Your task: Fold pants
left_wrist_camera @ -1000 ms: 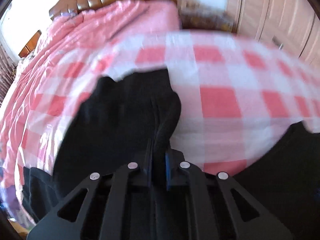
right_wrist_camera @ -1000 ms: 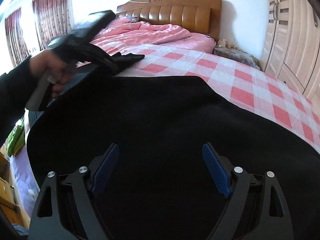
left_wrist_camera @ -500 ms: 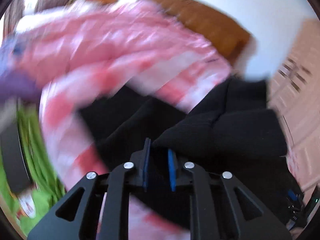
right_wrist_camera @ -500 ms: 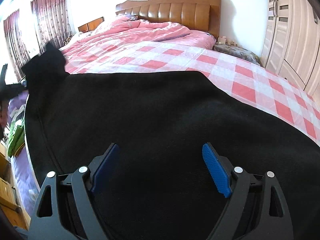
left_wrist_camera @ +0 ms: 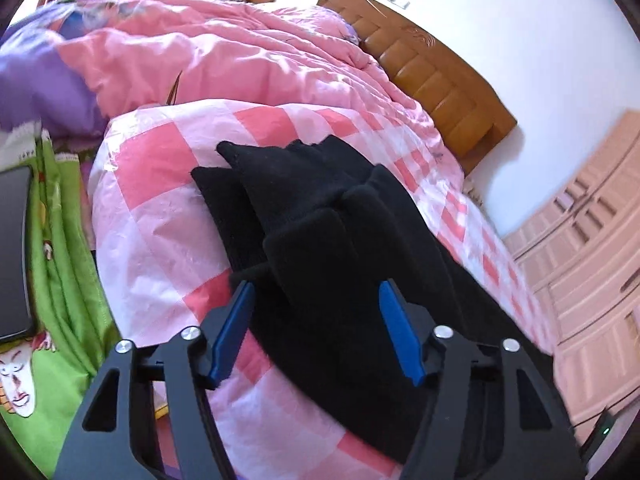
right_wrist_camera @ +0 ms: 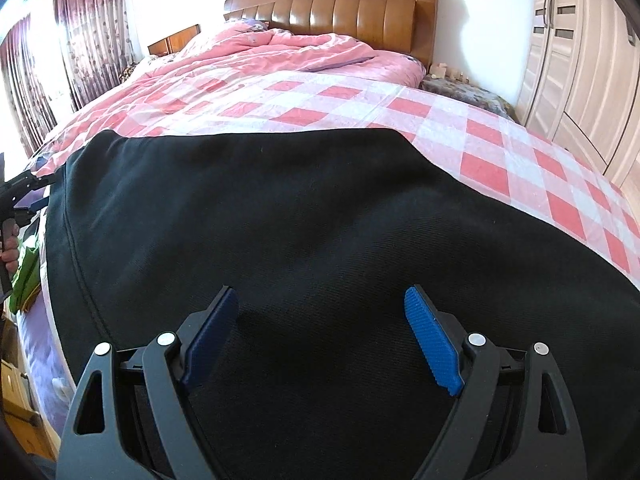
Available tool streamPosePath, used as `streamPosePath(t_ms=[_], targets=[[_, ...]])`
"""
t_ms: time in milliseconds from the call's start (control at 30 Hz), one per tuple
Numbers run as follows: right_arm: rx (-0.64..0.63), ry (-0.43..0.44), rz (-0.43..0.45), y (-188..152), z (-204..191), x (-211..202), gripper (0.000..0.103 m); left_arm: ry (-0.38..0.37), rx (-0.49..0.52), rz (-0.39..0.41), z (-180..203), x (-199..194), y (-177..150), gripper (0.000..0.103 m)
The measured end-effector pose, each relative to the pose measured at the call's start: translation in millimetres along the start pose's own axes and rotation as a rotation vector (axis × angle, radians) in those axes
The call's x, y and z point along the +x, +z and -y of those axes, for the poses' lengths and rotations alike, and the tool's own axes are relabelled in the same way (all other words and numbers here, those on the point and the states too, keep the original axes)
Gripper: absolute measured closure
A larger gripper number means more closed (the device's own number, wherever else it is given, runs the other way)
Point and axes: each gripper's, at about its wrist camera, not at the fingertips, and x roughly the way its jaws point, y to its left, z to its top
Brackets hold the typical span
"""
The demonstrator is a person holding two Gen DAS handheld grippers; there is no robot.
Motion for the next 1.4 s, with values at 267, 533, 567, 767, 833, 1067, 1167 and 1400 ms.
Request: streamPosePath(t_ms=[267,533,567,767,833,1067,1167,1400], targets=[[0.000,0.007,0.002,0,1,0,0.020,-0.014,-0.031,0.007,-3,-5,5,0.097],[-0.002,0.008,-0.001,0,0,1,0.020,-0.014,-0.079,-0.010,-21,-13,-2,0.039],[0.000,0.009,0.000,0,1,1,0.020,-0.018,-0.075,0.039,-23,-22,-3,0.033],[-0.016,0.000,-0.010,1,-2,4,0.020,0.093,-0.060,0.061,-38,-28,7,0.051],[-0.015,-0.002,-0.012,1,-3,4,0.020,0.038,-0.047,0.059,-36,-24,10,0.051],[-0.022,-0.009,-0.018,1,-3,5,0.019,-0.051,-0.148,0.003,-32,14,26,0.014],[-0.024,-0.007,-0.021,1,-3,6,0.019,-0.093,-0.190,0.002,-33,24,32,0.015],[-0.023,0.001,-0.034,-1,-2,7,0.019,-0.086,-0.131,-0.013,-33,28,32,0.075]])
